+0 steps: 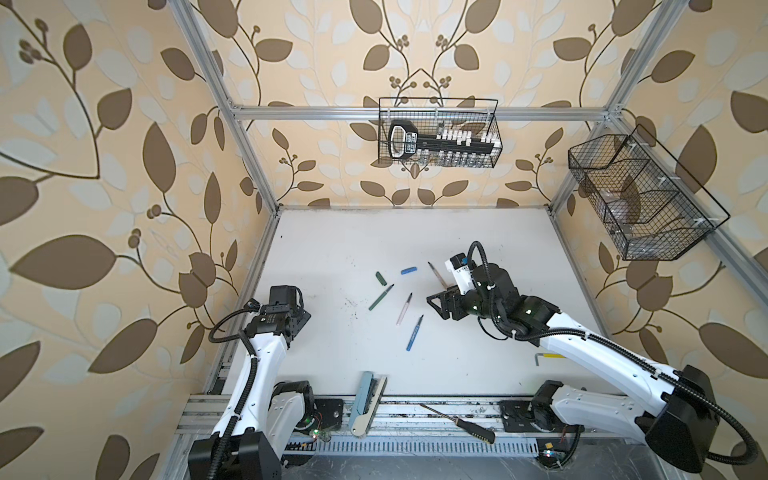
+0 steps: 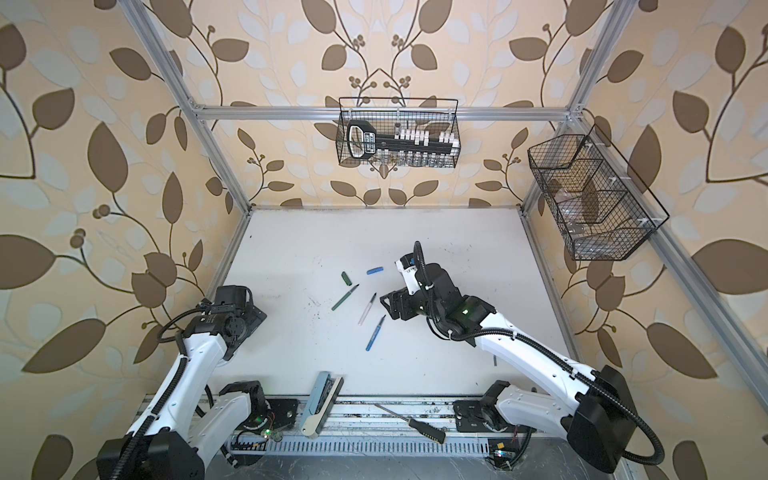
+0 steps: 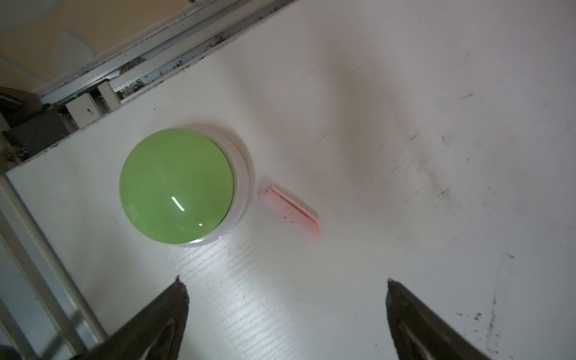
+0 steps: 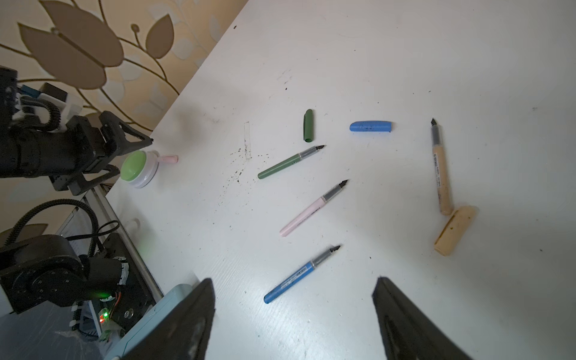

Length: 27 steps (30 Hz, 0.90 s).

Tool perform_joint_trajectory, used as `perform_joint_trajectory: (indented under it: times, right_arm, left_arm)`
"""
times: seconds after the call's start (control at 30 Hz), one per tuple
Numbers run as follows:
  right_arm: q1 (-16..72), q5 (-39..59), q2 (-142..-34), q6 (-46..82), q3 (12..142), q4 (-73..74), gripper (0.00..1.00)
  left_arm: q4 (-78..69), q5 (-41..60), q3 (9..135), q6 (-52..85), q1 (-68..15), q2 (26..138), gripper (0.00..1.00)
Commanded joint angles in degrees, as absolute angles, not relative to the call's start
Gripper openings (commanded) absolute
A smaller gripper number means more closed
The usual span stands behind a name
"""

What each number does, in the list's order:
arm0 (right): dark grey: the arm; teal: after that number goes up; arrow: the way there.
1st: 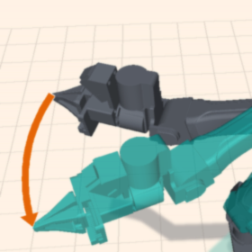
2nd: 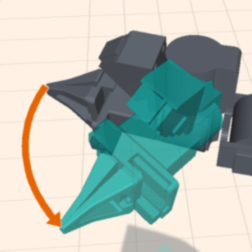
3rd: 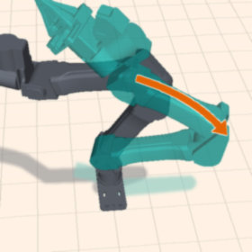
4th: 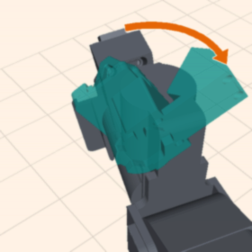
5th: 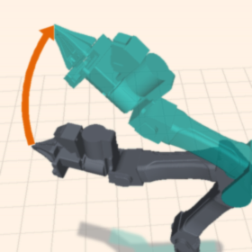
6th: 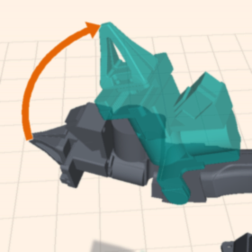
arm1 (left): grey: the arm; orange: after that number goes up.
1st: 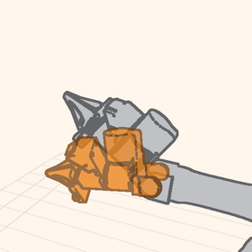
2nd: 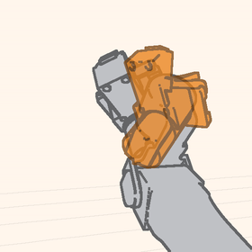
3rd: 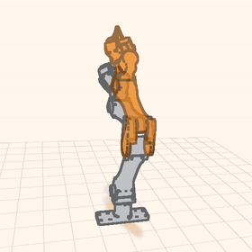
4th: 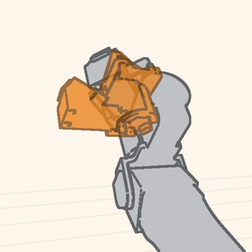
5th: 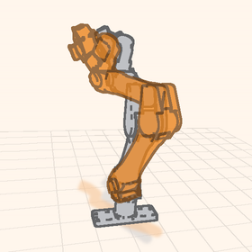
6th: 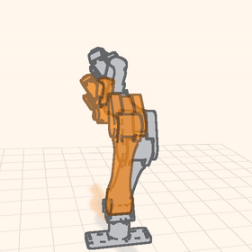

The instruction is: Insert the pens into the pen caps

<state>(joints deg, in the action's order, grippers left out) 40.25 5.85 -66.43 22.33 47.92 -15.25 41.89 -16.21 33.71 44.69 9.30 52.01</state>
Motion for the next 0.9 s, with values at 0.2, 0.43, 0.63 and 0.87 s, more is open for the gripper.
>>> perform_joint_trajectory:
  times: [0.2, 0.43, 0.63, 0.87]
  right_arm:
    - [39.94, 8.69, -71.10, 21.60, 50.48, -13.35, 0.81]
    - [38.20, 10.04, -70.50, 21.35, 49.14, -13.32, 0.81]
    - [37.72, 10.17, -69.55, 21.29, 48.83, -13.62, 0.81]
    - [36.89, 10.20, -69.71, 21.50, 48.67, -13.62, 0.81]
  left_arm:
    - [34.92, -14.50, 32.66, 45.86, 10.63, 57.28, 0.99]
    - [30.93, -12.52, 31.29, 45.81, 13.39, 60.97, 0.99]
    - [24.22, -5.25, 30.25, 44.63, 18.10, 67.31, 0.99]
    - [22.41, -3.92, 33.06, 42.98, 18.38, 74.24, 0.99]
